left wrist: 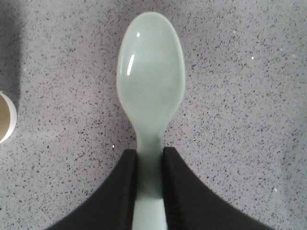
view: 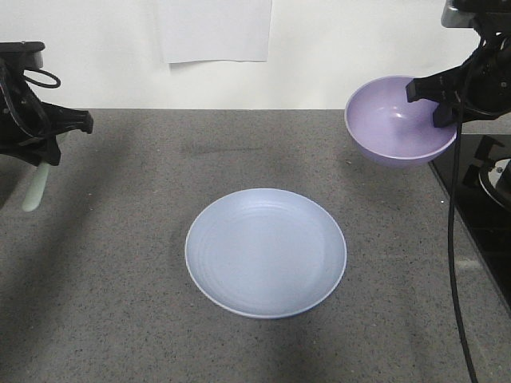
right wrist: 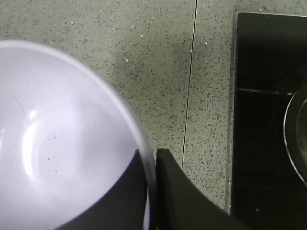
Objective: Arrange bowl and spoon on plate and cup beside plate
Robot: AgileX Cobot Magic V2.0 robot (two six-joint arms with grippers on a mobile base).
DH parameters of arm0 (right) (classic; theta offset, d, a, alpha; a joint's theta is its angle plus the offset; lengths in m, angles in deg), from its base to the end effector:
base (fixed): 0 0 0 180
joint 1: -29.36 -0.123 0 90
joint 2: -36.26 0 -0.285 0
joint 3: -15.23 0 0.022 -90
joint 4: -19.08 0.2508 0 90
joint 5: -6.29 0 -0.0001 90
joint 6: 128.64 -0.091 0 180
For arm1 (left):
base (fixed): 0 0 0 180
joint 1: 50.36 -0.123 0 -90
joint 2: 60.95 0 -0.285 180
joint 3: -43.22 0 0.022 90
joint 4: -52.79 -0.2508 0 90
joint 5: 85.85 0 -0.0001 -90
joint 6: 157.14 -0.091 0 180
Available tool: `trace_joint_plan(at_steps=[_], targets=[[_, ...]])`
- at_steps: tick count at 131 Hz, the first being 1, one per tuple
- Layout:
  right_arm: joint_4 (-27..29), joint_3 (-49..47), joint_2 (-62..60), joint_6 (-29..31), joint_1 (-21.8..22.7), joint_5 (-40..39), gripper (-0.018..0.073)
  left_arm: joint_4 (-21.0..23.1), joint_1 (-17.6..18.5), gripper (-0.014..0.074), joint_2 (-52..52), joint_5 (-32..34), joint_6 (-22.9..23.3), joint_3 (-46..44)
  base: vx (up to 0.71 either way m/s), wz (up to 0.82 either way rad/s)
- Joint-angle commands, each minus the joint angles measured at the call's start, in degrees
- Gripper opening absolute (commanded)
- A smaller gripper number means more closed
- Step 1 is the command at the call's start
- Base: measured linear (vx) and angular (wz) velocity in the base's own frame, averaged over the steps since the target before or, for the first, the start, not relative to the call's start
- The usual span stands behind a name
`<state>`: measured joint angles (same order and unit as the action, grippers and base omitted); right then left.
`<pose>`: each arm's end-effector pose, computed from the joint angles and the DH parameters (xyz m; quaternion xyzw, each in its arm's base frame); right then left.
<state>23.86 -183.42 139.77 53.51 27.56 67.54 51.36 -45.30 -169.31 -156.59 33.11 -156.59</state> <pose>0.3646 0.0181 0.3692 -0.0244 0.9555 0.0399 0.2913 0.3708 -0.0307 0.3367 -0.0426 0.9827 -0.0117 0.1798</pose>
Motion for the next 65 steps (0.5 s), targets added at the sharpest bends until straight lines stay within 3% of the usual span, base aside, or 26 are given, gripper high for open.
trace_joint_plan(at_steps=[1,65], targets=[[0.10,-1.54,-2.67,0.49,0.04,-2.86,-0.0004,0.11,0.34,-0.0006,2.81,1.42,-0.02,-1.52,0.04,0.01],[0.10,-1.54,-2.67,0.49,0.04,-2.86,-0.0004,0.11,0.34,-0.0006,2.81,1.42,-0.02,-1.52,0.03,0.00]])
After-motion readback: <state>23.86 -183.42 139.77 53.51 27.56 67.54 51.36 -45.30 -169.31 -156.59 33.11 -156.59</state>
